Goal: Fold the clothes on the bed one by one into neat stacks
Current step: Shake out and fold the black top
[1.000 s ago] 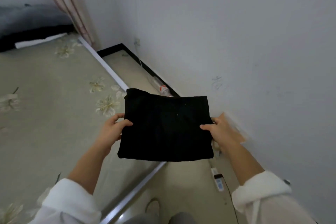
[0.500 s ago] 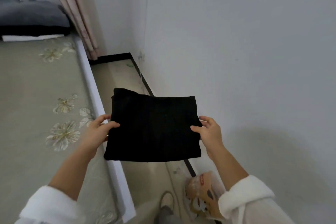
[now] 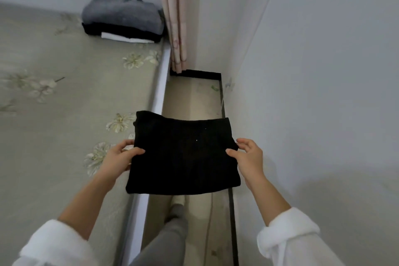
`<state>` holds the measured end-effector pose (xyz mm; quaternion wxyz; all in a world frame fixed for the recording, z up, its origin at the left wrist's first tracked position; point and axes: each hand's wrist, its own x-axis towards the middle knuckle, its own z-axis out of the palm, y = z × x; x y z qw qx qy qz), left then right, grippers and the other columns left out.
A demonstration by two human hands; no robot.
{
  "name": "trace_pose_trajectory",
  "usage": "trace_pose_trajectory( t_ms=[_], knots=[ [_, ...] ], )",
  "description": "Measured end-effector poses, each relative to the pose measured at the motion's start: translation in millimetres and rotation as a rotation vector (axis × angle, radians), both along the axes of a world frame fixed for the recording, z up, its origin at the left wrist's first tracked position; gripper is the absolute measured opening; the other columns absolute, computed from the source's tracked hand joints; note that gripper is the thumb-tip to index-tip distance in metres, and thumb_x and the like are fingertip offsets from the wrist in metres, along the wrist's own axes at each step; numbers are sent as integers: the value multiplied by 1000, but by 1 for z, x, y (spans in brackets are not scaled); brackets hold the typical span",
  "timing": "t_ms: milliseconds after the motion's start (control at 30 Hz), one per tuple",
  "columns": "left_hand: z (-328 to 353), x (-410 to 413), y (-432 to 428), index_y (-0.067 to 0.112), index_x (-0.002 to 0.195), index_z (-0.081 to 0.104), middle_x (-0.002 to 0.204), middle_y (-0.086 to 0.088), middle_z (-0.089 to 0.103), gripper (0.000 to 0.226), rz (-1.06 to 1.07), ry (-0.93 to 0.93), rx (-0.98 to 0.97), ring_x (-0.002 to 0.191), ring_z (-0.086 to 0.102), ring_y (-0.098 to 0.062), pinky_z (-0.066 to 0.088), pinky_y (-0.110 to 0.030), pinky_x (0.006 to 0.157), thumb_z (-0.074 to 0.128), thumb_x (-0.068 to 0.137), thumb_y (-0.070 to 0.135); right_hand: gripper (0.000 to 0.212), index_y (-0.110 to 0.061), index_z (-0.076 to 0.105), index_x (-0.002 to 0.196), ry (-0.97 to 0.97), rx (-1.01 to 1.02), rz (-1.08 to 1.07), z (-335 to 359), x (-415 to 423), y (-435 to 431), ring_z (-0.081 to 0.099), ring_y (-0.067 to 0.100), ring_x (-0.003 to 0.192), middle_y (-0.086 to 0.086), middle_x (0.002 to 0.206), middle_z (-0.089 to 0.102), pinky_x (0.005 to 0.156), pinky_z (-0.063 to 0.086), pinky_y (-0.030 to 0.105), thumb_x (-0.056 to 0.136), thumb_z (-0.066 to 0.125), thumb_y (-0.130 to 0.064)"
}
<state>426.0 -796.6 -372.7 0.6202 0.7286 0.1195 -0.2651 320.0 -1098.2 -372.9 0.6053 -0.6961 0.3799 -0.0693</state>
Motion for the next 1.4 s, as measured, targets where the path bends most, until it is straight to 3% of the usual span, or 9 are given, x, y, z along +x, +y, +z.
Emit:
trace_pose_trajectory(
  t_ms=[167,300,400,533,633,900,1200,1333,1400],
  knots=[
    [-2,101,-21,12,107,61,87,-9,69,22,50,-21,2,75,67,-19,50,-27,62,64,85,8,35,-20,59,107,8,-1,99,-7,128,-33,61,20,105,2,113,64,93,52,38,79,71,-2],
    [5,197,-33,12,113,59,87,-13,68,26,67,-53,7,75,68,-20,50,-25,60,63,87,9,37,-17,60,107,-15,26,133,-2,241,-49,62,14,94,1,106,64,74,50,22,77,70,2],
    [17,265,-43,14,113,59,85,-11,68,26,103,-62,13,71,69,-16,50,-23,57,63,88,10,35,-21,60,103,-29,29,154,9,317,-57,59,5,89,-7,97,62,69,46,18,77,72,-1],
    [23,343,-55,17,110,60,81,-8,70,25,157,-66,-18,65,70,-10,50,-18,51,64,87,10,34,-21,60,101,-14,29,177,16,404,-74,59,8,89,-9,96,61,75,47,23,77,73,-1],
    [19,398,-67,16,114,60,88,-10,71,27,179,-60,-14,71,71,-13,51,-20,53,63,87,11,34,-20,60,102,8,19,200,14,467,-89,58,7,87,-7,98,61,72,45,22,77,73,-2],
    [14,538,-115,13,115,60,98,-7,68,28,309,-56,-19,85,67,-19,48,-26,62,62,86,14,32,-20,60,99,52,2,283,10,635,-129,61,20,97,2,105,64,83,49,33,76,73,-1],
    [9,660,-116,15,103,66,81,-8,68,20,554,-134,63,71,65,-18,51,-30,64,63,84,12,28,-21,61,90,65,15,428,14,788,-115,63,14,86,1,99,66,68,50,29,76,70,1],
    [4,733,-86,25,94,68,73,1,68,15,570,-134,94,63,65,-9,48,-25,58,62,83,16,29,-18,61,98,80,47,443,7,852,-89,63,22,98,5,107,64,87,54,43,77,70,0],
    [3,776,-70,26,95,69,77,2,69,16,550,-137,113,67,66,-10,47,-25,58,63,83,16,30,-18,60,99,84,55,428,5,886,-75,63,23,98,6,109,65,89,54,45,77,71,-1]
  ],
)
